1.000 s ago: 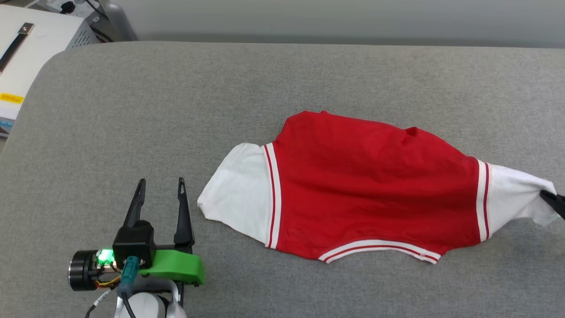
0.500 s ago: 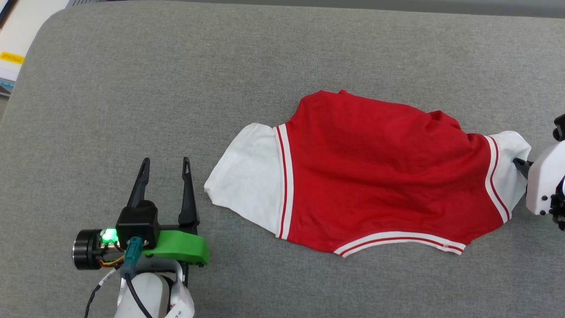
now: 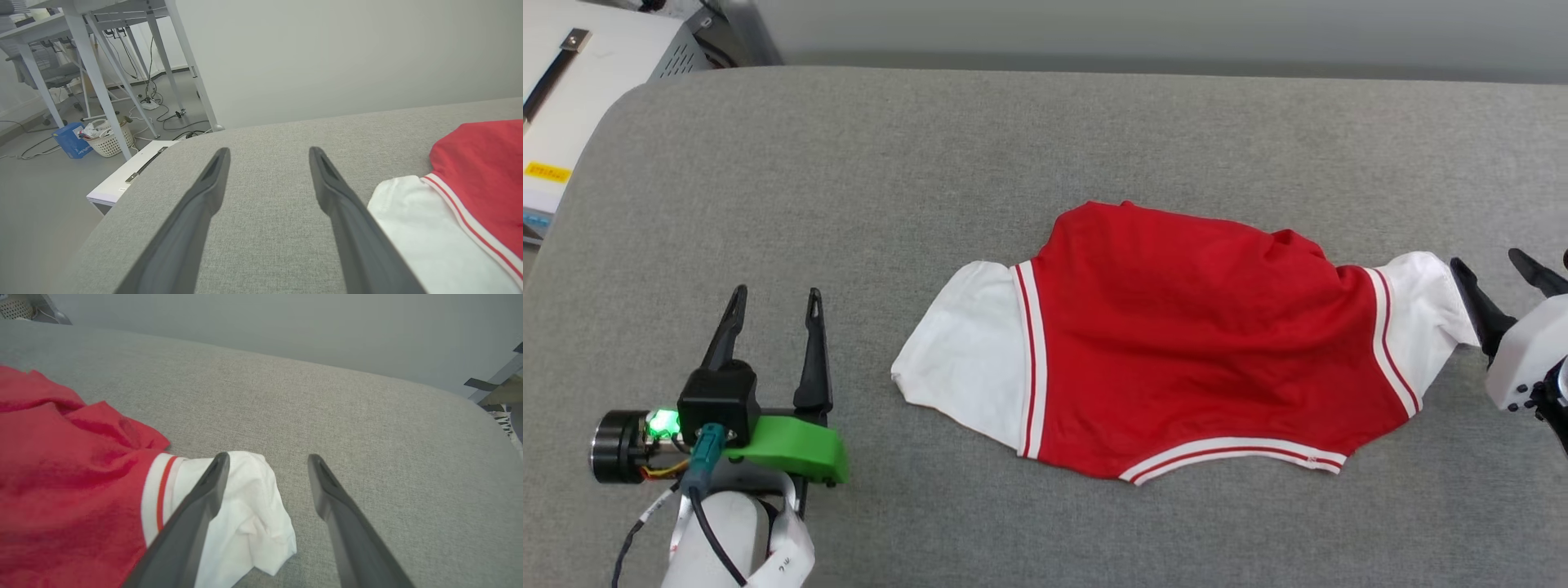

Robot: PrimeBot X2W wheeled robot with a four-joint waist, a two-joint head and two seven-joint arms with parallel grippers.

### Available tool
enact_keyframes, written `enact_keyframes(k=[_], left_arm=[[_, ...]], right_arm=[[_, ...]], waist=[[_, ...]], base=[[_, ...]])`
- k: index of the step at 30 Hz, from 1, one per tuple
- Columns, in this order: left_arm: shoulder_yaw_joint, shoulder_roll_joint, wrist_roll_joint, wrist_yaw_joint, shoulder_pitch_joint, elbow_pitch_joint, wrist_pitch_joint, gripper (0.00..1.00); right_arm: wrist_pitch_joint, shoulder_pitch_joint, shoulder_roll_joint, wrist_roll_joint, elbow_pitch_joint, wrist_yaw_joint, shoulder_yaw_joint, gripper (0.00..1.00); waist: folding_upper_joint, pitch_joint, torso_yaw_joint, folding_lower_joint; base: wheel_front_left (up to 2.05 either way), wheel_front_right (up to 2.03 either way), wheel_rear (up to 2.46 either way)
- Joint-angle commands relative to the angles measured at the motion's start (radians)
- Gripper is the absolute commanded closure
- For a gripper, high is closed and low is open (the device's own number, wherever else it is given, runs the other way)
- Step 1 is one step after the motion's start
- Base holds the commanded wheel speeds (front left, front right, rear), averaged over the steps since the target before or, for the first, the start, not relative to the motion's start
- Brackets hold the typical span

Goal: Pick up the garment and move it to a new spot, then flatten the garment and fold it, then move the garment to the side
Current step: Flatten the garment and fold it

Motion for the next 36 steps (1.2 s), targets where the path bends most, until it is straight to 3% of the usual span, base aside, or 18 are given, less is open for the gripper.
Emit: enact_keyframes(k=[1, 6, 10, 14, 15, 18, 26, 36], left_arm=[[0.0, 0.018, -0.009, -0.017, -0.037, 0.009, -0.006, 0.0], [-0.028, 0.08, -0.036, -0.1, -0.148, 0.073, 0.117, 0.0], [-0.081, 0.129, -0.111, -0.14, -0.249, 0.134, 0.33, 0.0], [-0.205, 0.19, -0.268, -0.148, -0.324, 0.143, 0.584, 0.0], [-0.308, 0.237, -0.417, -0.148, -0.359, 0.133, 0.738, 0.0], [-0.4, 0.291, -0.517, -0.148, -0.395, 0.124, 0.86, 0.0], [-0.586, 0.354, -0.637, -0.149, -0.464, 0.188, 0.991, 0.0], [-0.754, 0.34, -0.702, -0.149, -0.523, 0.357, 1.013, 0.0]], right_arm=[[-0.036, 0.028, 0.01, -0.018, -0.025, -0.001, -0.016, 0.0], [-0.128, 0.117, 0.046, -0.093, -0.124, -0.001, -0.095, 0.0], [-0.138, 0.212, 0.099, -0.154, -0.218, -0.001, -0.159, 0.0], [-0.119, 0.305, 0.149, -0.193, -0.317, -0.001, -0.213, 0.0], [-0.102, 0.362, 0.18, -0.221, -0.379, -0.001, -0.243, 0.0], [-0.083, 0.409, 0.214, -0.24, -0.431, -0.001, -0.271, 0.0], [-0.036, 0.449, 0.251, -0.268, -0.504, -0.001, -0.295, 0.0], [-0.023, 0.414, 0.258, -0.278, -0.502, -0.001, -0.265, 0.0]], waist=[[-0.0001, -0.033, -0.024, 0.0], [-0.0001, -0.055, -0.03, 0.0], [-0.0001, -0.068, -0.035, 0.0], [-0.0001, -0.074, -0.038, 0.0], [-0.0001, -0.071, -0.041, 0.0], [-0.0001, -0.062, -0.048, 0.0], [-0.0001, -0.022, -0.075, 0.0], [-0.0001, 0.042, -0.109, 0.0]], base=[[0.0, 0.0, 0.0], [0.0, 0.0, 0.0], [0.0, 0.0, 0.0], [0.0, 0.0, 0.0], [0.0, 0.0, 0.0], [0.0, 0.0, 0.0], [0.0, 0.0, 0.0], [0.0, 0.0, 0.0]])
